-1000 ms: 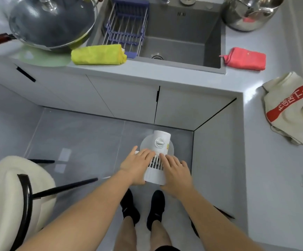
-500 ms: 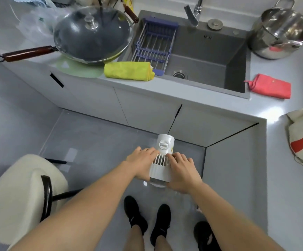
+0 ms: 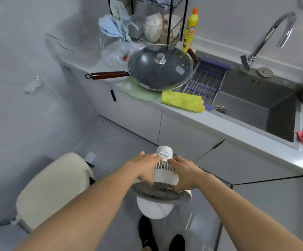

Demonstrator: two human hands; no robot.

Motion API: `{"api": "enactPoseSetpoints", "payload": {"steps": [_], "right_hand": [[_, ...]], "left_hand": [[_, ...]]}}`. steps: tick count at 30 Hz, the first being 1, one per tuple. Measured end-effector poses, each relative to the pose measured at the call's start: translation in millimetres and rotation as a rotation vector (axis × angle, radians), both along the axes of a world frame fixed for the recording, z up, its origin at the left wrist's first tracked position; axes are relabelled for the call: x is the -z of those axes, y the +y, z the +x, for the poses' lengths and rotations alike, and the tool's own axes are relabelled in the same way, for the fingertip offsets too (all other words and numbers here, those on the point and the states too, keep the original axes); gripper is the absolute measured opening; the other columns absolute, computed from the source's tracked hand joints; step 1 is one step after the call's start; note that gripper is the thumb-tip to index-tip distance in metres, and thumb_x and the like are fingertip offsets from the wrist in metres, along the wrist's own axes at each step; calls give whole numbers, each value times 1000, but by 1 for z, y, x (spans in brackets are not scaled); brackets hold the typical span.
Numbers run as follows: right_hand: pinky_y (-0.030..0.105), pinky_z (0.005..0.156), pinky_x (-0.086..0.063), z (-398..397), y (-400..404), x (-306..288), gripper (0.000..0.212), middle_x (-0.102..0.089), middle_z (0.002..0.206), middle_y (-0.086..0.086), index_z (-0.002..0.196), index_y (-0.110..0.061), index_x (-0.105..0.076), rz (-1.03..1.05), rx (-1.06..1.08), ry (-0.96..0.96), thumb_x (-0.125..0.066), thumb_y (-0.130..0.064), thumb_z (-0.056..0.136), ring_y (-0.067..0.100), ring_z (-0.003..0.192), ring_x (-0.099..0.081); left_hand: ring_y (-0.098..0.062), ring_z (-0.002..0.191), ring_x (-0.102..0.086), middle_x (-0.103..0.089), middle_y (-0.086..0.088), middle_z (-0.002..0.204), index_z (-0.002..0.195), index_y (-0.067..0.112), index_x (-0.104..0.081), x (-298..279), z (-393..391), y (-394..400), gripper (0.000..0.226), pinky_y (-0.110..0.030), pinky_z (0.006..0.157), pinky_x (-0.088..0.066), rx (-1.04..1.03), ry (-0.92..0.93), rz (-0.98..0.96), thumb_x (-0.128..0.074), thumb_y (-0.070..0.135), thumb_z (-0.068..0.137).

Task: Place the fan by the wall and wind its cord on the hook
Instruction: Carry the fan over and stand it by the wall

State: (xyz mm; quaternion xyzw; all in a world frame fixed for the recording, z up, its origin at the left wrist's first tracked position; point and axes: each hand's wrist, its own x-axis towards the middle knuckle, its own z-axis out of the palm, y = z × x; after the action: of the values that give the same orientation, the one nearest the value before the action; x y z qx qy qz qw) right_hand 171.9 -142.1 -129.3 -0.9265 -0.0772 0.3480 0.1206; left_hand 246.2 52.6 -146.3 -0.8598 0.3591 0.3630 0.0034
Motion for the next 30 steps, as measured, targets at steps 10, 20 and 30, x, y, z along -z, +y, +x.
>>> {"api": "enactPoseSetpoints", "payload": {"steps": [10,20,30], "right_hand": [[43,103,-49,97,68,-50,113,-43,144,5,157,-18,-32,-11,-145,-14,-90,-46,65,32,131,-50],[50,107,-49,197,102,-72,122,-36,152,0,161,-25,-25,10,-278,4,-95,-43,63,31,137,-47],[48,101,-52,294,149,-78,114,-44,144,0,158,-25,-32,-11,-592,-28,-91,-50,63,29,127,-54]], "left_hand": [[-27,112,-54,-51,5,130,144,27,-39,-64,65,72,103,-37,90,-43,-163,-16,-38,-90,44,57],[-22,120,-58,-55,4,136,146,28,-42,-94,132,107,102,-30,85,-42,-344,32,-39,-94,36,58],[-18,111,-58,-59,4,128,142,27,-46,-105,171,151,88,-31,91,-43,-601,80,-81,-88,35,65]]}}
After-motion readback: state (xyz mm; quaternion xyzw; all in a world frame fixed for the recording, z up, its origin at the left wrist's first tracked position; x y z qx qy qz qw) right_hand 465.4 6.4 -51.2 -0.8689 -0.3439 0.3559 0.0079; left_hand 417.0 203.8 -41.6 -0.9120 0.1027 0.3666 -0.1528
